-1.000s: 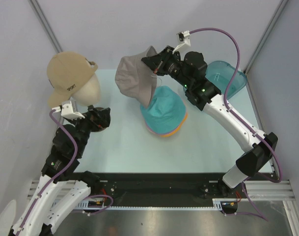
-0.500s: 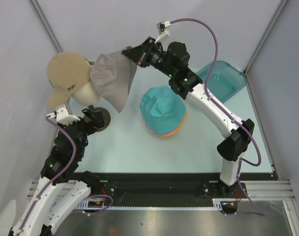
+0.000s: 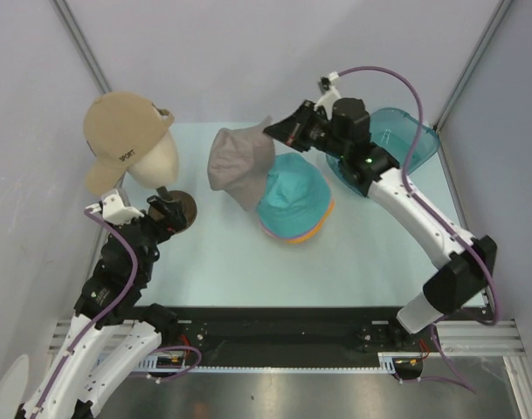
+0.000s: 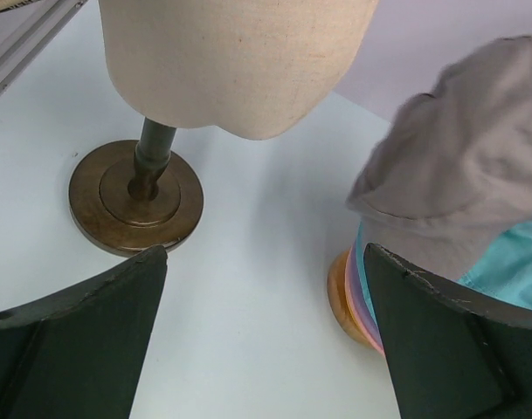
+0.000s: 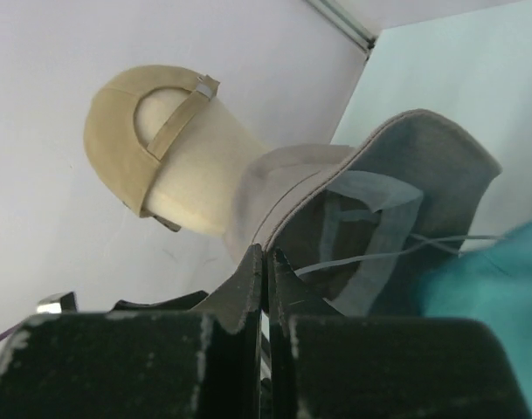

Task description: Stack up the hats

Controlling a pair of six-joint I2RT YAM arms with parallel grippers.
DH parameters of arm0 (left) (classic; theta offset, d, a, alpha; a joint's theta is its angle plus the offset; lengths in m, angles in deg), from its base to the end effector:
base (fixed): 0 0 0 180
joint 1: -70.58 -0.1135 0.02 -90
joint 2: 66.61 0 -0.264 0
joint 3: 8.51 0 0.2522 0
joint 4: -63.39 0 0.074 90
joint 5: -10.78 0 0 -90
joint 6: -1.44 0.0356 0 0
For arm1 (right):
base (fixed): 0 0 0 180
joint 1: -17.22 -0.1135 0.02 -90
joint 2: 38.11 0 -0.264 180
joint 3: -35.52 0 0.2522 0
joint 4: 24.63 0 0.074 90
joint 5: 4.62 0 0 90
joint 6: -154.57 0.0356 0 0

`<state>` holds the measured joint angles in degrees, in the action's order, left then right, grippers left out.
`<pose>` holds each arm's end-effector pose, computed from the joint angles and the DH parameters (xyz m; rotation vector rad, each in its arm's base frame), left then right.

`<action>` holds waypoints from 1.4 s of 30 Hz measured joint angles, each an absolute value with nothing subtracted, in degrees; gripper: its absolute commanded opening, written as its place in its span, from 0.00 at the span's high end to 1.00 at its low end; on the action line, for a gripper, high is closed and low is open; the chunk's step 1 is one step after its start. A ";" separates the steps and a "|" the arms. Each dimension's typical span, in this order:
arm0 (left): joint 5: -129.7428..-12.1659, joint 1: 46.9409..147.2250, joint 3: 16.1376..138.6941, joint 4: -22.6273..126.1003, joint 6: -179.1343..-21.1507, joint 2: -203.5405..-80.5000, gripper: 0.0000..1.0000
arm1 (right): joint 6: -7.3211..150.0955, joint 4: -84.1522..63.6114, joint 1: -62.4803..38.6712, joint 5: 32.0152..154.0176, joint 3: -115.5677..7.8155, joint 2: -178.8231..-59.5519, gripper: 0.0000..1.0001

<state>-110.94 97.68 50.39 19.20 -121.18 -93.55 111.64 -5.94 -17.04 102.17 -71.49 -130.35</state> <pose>0.0980 -0.0291 0.3445 -0.4751 1.6941 -0.2661 0.3099 0.2236 0.4342 -0.0456 1.8101 1.2923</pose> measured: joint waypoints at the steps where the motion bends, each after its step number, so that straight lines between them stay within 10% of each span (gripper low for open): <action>1: -110.98 97.68 50.26 19.20 -121.34 -93.55 0.00 | 112.28 -5.08 -16.30 102.17 -69.90 -128.12 1.00; 42: -82.61 99.51 62.79 47.81 -119.61 -127.87 0.00 | 118.79 14.98 -10.46 88.12 -54.53 -105.46 1.00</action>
<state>-82.61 99.51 62.79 47.81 -119.61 -127.87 118.79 14.98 -10.46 88.12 -54.53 -105.46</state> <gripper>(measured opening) 0.996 0.020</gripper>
